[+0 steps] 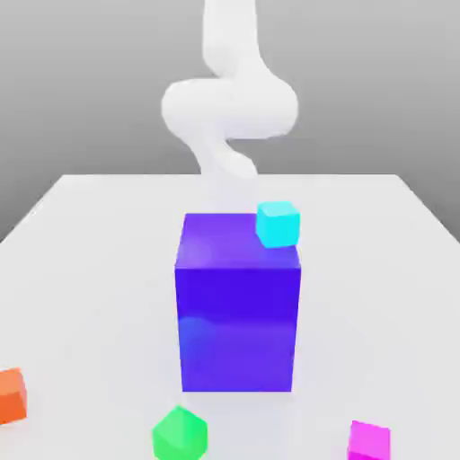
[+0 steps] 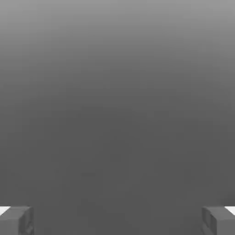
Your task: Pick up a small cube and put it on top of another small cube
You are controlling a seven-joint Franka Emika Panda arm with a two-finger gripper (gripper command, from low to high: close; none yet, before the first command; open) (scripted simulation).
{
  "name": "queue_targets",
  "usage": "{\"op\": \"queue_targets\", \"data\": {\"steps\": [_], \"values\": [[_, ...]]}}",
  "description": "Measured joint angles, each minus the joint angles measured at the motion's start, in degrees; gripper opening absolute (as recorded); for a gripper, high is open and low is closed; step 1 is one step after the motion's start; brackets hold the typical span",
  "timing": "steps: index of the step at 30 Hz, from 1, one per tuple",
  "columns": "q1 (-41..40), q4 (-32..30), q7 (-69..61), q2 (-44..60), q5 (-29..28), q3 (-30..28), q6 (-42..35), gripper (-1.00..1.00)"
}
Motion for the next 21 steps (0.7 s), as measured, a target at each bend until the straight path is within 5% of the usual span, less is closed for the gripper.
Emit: {"op": "queue_targets", "data": {"steps": [21], "values": [[14.1,0.0,-38.5,44.0,3.3,-0.6,13.4,0.00]]}}
